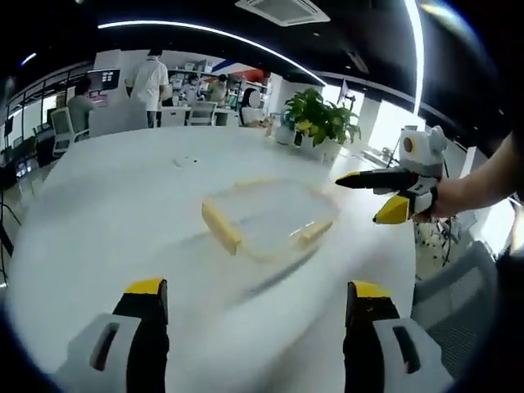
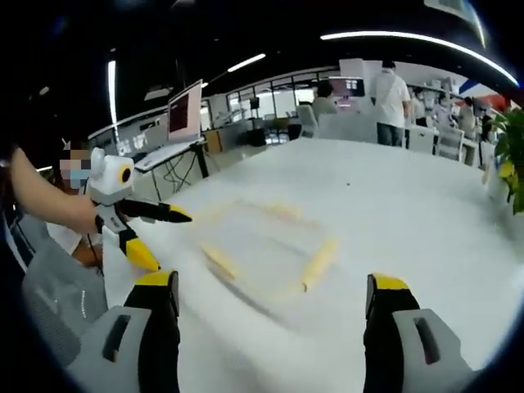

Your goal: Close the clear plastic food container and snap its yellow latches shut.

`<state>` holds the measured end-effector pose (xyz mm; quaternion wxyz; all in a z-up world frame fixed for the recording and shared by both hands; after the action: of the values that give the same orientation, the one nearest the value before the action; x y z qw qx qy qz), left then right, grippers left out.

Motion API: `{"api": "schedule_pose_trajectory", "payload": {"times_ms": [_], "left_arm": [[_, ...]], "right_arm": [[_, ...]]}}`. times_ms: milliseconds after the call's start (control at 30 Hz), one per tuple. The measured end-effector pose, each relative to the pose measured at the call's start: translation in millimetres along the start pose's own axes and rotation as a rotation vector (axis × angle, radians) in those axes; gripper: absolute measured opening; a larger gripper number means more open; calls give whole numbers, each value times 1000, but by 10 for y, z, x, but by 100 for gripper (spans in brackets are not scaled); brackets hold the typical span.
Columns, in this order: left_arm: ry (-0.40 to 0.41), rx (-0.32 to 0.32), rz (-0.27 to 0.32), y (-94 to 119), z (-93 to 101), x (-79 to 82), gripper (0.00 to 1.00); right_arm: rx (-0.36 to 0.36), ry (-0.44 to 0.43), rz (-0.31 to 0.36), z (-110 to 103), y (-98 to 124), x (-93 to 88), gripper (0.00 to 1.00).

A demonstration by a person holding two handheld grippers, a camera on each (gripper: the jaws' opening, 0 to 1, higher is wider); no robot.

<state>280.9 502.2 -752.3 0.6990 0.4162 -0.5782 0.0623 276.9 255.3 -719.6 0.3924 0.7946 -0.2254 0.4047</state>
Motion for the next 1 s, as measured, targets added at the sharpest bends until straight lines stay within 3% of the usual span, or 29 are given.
{"api": "schedule_pose_trajectory", "payload": {"times_ms": [233,433,733,1000], "left_arm": [[31,41,6,284,-14,-94,87],[51,65,-3,493,27,-180,86],[48,81,7,779,139,-206,85],[110,122,21,1022,144,-294,84]], "right_arm": [[-4,-14,28,-40,210,11,89],[-31,-81,82,-24,458,29,85],[-48,-155,124,-133,779,-83,83],[-61,-196,150,-223,949,-182,82]]}}
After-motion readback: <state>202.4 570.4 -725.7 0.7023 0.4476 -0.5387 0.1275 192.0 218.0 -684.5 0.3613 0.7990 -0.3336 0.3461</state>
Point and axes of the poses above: the point that each gripper's makers call its tool centre point, and the gripper's own axes: y roughly backward along the fingers, z roughly to its right, x roughly out of its top, the point moved 6 cm from there along y, roughly backward along the fingers, and after that the axes turned 14 degrees about -y, right-handed, at the moved point
